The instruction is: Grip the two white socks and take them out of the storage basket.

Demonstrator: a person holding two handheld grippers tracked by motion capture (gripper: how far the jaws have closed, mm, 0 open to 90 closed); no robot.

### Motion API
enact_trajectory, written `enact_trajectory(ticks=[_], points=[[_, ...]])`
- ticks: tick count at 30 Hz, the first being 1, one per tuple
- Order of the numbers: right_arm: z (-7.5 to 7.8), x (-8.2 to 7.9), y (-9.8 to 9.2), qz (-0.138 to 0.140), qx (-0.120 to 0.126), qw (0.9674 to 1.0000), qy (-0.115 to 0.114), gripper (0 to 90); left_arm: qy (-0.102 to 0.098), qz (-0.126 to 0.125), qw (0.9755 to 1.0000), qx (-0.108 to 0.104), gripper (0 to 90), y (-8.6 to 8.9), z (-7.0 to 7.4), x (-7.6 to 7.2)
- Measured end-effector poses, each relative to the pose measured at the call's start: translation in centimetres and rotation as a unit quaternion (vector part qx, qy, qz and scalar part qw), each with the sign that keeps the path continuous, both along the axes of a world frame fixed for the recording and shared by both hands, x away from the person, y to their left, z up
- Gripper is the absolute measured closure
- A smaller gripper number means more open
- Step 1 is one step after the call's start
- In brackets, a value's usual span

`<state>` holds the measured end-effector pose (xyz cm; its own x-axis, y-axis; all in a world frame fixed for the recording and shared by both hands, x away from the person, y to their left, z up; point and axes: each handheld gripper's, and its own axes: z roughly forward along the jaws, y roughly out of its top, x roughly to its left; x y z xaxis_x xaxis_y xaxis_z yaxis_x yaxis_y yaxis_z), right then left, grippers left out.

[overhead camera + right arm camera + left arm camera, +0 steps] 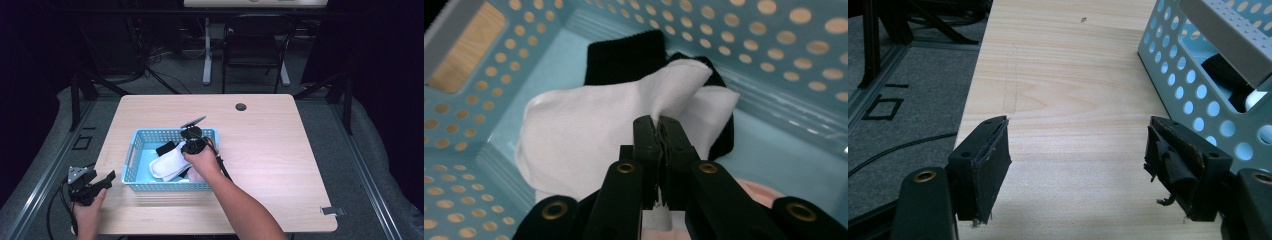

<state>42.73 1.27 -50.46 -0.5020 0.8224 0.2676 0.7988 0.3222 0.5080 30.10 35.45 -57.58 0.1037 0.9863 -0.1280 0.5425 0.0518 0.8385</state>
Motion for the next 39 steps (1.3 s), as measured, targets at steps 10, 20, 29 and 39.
enact_trajectory(ticks=[10,20,29,39], points=[[3.1,-4.2,1.6,0.075,0.008,0.9815,-0.176,87.7,0.0,-0.001,1.0,0.002,25.9,-0.1,0.0,0.0],[5.8,-7.6,1.8,0.098,0.032,0.9557,-0.276,87.6,-0.002,-0.001,1.0,0.001,25.9,-0.1,0.0,0.0],[8.5,-9.1,-0.8,0.08,0.068,0.946,-0.307,87.7,-0.003,-0.001,1.0,0.002,25.9,-0.1,-0.1,0.0],[11.3,-10.7,-6.5,0.05,0.093,0.9408,-0.322,88.0,0.0,0.0,1.0,0.001,25.9,-0.1,0.0,0.0]])
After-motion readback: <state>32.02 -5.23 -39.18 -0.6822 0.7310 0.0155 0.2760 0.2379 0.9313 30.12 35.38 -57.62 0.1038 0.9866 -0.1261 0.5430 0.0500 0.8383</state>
